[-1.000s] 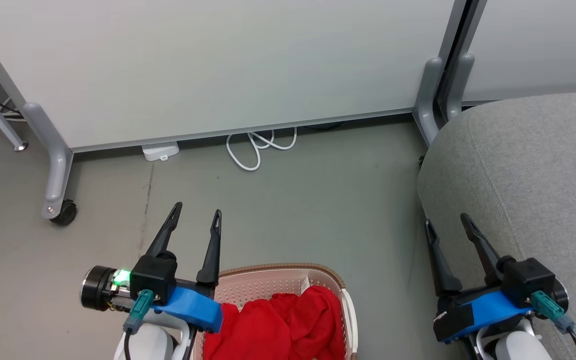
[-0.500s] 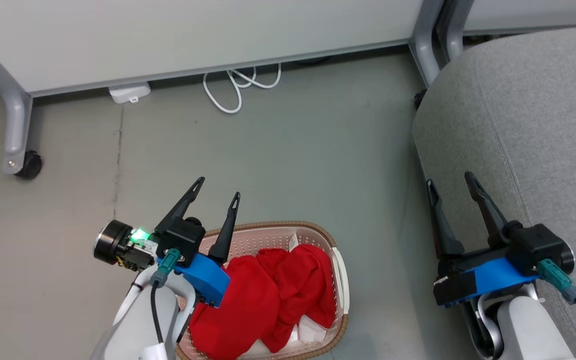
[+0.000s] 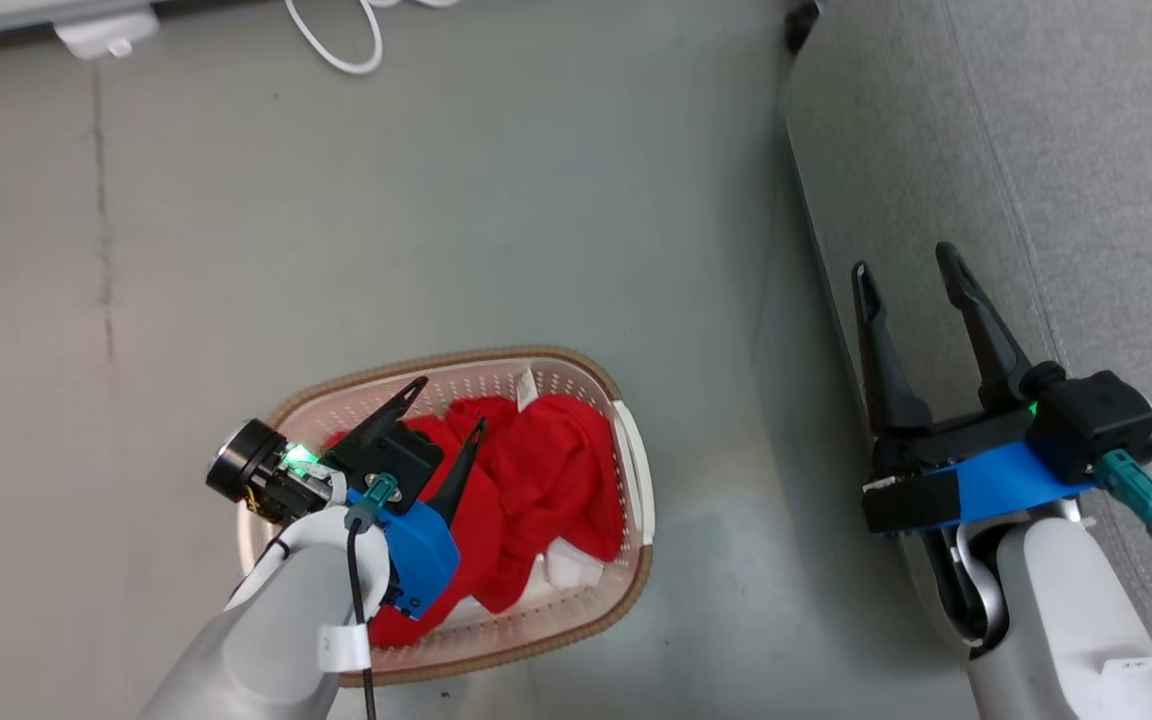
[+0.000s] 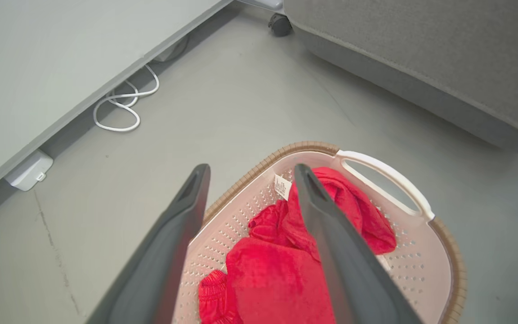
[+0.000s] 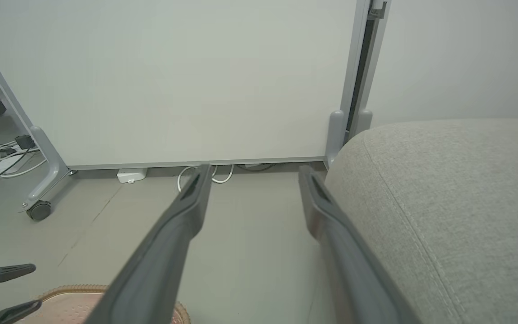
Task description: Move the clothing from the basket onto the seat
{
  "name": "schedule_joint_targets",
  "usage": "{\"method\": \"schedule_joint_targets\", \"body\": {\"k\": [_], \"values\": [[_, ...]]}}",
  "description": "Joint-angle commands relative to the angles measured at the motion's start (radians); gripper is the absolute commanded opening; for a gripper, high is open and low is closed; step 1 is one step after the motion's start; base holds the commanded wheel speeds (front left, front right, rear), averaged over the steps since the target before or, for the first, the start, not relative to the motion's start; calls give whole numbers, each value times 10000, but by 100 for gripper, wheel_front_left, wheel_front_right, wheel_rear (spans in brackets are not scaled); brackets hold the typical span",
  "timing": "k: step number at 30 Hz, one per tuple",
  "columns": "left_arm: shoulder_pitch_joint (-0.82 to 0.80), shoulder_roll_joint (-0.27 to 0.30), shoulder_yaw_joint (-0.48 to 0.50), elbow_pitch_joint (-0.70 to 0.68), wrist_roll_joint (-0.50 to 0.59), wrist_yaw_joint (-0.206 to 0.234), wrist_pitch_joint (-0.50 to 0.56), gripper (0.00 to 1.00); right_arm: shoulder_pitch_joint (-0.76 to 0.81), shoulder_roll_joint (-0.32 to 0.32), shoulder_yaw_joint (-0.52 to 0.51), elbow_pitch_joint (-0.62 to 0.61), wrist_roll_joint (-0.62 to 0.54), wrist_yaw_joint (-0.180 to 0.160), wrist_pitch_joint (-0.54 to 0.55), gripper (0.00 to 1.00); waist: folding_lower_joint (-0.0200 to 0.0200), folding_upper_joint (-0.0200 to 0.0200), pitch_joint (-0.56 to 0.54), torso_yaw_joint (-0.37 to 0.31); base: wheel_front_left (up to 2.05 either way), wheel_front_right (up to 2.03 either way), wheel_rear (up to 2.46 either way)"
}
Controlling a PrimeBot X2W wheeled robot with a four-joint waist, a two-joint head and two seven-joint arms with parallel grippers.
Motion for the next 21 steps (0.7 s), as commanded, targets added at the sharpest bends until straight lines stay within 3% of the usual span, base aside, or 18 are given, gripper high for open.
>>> {"method": "schedule_joint_targets", "body": {"k": [1,13,21], "values": [[-325,54,-199,226,-44,-14,-49,100,-248,-39,-7,-83,27,4,-40,100,-2,0,511,-259,0,0,0],[-1860,-78,-2192,3074,-368,-14,28,100,-1014,-39,-57,-475,-265,4,-39,100,-2,0,2138,-283,0,0,0],[-2641,-104,-3457,4118,-509,-14,818,100,-1541,-39,-9,-752,-411,4,-39,100,-2,0,3122,-292,0,0,0]]}}
